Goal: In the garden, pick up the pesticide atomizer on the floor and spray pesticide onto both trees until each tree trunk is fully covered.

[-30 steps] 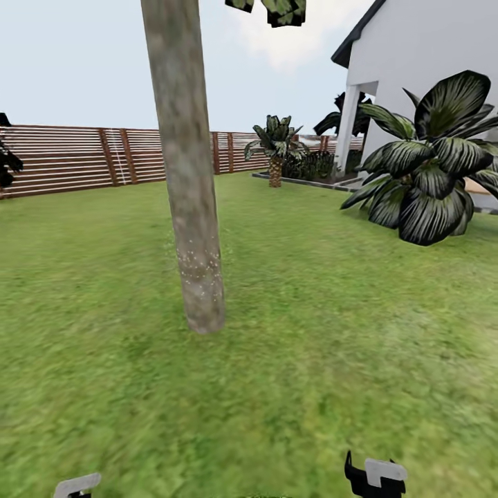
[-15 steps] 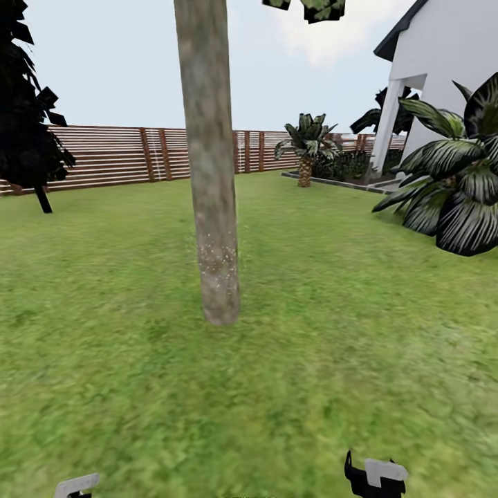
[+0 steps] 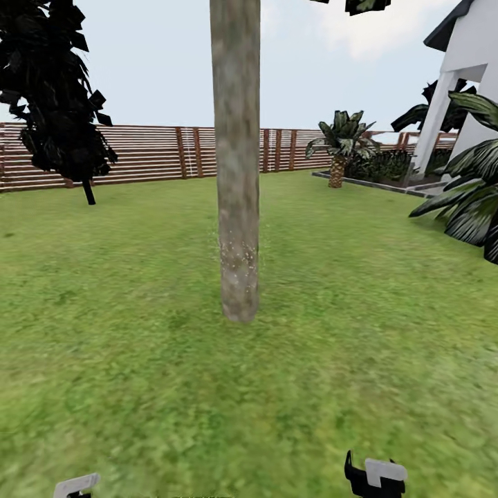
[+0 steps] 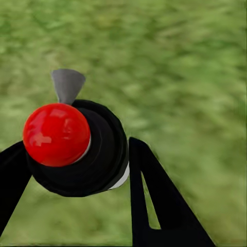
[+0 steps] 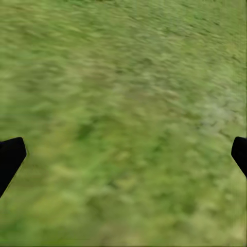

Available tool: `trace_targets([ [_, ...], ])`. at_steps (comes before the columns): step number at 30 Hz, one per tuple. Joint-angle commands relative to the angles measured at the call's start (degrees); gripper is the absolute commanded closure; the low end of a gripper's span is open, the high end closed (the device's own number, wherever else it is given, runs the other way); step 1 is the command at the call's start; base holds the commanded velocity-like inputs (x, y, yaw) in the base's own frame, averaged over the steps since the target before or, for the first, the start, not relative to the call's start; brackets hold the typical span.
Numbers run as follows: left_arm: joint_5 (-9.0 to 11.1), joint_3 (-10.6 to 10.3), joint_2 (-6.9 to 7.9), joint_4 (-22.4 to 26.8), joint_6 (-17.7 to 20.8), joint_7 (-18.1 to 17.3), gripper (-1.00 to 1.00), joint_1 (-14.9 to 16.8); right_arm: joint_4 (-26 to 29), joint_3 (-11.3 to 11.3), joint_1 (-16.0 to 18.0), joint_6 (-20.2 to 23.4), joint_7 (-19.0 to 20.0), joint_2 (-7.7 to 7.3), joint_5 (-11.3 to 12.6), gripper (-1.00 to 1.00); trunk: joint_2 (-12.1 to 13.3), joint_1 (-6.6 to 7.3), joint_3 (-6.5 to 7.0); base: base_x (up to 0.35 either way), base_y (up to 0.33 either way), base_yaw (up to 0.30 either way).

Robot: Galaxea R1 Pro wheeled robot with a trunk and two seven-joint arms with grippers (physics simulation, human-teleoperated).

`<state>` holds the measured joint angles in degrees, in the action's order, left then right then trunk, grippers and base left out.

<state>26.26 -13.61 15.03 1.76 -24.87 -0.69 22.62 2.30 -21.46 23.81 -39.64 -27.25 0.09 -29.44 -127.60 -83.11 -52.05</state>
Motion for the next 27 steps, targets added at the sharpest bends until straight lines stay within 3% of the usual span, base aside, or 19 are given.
trace_targets([
  [1,0.02,0.05,0.0,0.0,0.0,0.01,1.0,0.02,0.0,0.01,-0.01,0.0,0.0,0.0,-0.01,-1.0,0.0,0.0,-0.02,0.0,-0.002,0.282],
  [8,0.06,0.08,0.0,0.0,-0.08,-0.01,1.0,0.01,0.02,0.01,-0.08,0.0,0.0,0.0,-0.01,-1.0,0.0,0.0,-0.18,-0.009,-0.006,0.282],
  [13,0.18,0.08,0.0,0.0,-0.09,0.01,1.0,0.02,0.02,0.01,-0.08,0.0,0.0,0.0,-0.01,-1.0,0.0,0.0,-0.29,-0.242,-0.085,0.282],
  [20,0.12,0.08,0.0,0.04,-0.09,0.06,1.0,0.01,0.0,0.01,-0.08,0.0,0.0,0.0,-0.01,-1.0,0.0,0.0,-0.44,-0.264,-0.193,0.282],
  [27,0.11,0.08,0.01,0.09,-0.09,0.08,1.0,0.04,0.01,0.01,-0.08,0.0,0.0,0.0,-0.01,-1.0,0.0,0.0,-0.59,-0.048,-0.261,0.282],
])
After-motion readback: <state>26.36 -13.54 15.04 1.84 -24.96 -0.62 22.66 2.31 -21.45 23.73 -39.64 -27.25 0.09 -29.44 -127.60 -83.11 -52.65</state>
